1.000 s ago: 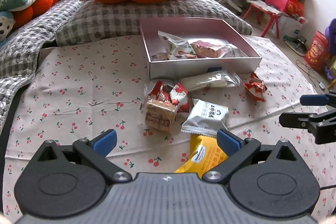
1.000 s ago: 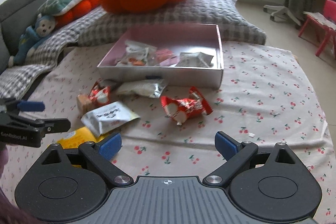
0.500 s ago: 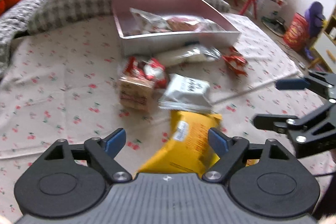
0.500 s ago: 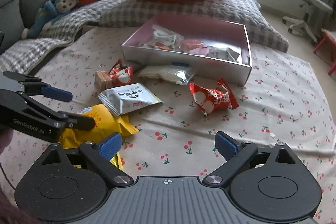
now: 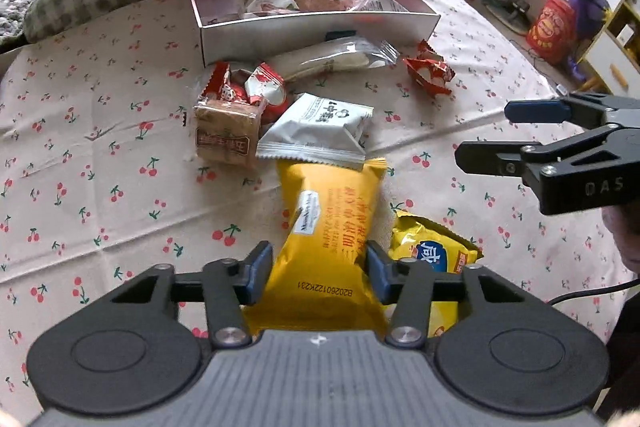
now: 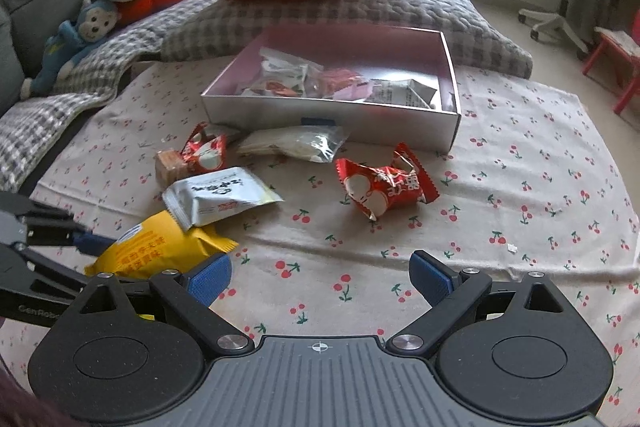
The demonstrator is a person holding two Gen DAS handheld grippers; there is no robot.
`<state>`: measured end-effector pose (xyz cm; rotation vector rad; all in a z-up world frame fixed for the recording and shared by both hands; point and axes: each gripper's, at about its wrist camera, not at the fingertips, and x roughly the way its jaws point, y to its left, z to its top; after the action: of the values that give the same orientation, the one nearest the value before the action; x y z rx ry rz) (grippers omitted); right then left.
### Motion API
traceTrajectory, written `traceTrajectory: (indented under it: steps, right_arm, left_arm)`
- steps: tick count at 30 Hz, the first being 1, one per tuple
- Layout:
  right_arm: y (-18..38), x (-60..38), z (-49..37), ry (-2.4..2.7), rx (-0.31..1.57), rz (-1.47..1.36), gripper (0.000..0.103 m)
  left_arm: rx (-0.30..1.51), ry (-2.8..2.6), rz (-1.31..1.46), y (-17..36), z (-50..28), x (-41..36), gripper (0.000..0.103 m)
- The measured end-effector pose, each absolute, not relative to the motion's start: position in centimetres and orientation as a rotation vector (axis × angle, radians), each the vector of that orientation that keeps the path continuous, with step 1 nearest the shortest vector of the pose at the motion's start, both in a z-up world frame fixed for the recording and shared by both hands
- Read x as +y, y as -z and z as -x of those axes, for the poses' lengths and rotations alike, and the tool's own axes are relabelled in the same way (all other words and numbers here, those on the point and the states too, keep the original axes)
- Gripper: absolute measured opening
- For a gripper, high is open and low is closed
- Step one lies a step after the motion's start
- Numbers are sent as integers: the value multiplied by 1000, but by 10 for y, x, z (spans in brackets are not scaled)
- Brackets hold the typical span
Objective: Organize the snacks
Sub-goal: 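Grasp the yellow wafer bag with the left gripper and lift it, then grasp the white printed packet with the right gripper while the left holds the wafer bag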
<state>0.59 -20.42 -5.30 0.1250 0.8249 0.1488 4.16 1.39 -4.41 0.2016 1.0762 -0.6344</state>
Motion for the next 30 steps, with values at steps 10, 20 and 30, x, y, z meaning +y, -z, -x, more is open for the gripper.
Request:
traceTrajectory:
  steps: [10,20,30]
  right_arm:
    - [51,-202,-24,-144,848,-237,97]
    - [47,-173,-50,-179,841,-298,97]
    - [59,-138,-76,-157,832,-208,97]
  left_arm:
    - [1086,608,-186,40,-45,21,37]
    - [1112,573,-168,38,-48,33,37]
    - [1135,575,-175,40,-48,35,37]
